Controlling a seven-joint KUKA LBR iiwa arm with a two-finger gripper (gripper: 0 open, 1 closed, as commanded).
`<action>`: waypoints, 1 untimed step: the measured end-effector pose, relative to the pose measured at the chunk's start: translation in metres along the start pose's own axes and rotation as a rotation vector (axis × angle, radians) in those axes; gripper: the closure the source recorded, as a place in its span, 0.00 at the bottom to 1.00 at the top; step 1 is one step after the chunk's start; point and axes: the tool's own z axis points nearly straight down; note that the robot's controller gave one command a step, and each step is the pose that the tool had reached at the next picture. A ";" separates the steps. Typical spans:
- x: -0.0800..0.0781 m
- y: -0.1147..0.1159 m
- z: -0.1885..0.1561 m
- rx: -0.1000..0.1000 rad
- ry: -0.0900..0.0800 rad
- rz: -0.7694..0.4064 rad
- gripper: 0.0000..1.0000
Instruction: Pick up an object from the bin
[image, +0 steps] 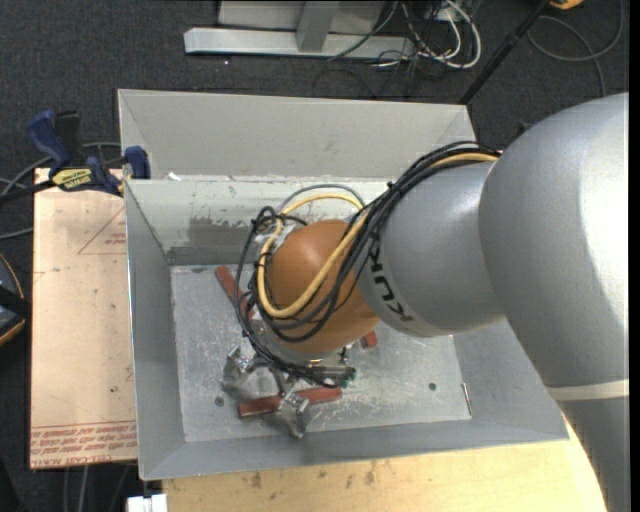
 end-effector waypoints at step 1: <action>-0.001 0.001 -0.001 0.000 -0.005 0.000 1.00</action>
Offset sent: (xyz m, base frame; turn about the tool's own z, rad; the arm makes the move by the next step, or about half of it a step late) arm 0.0000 0.0000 0.0000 0.0000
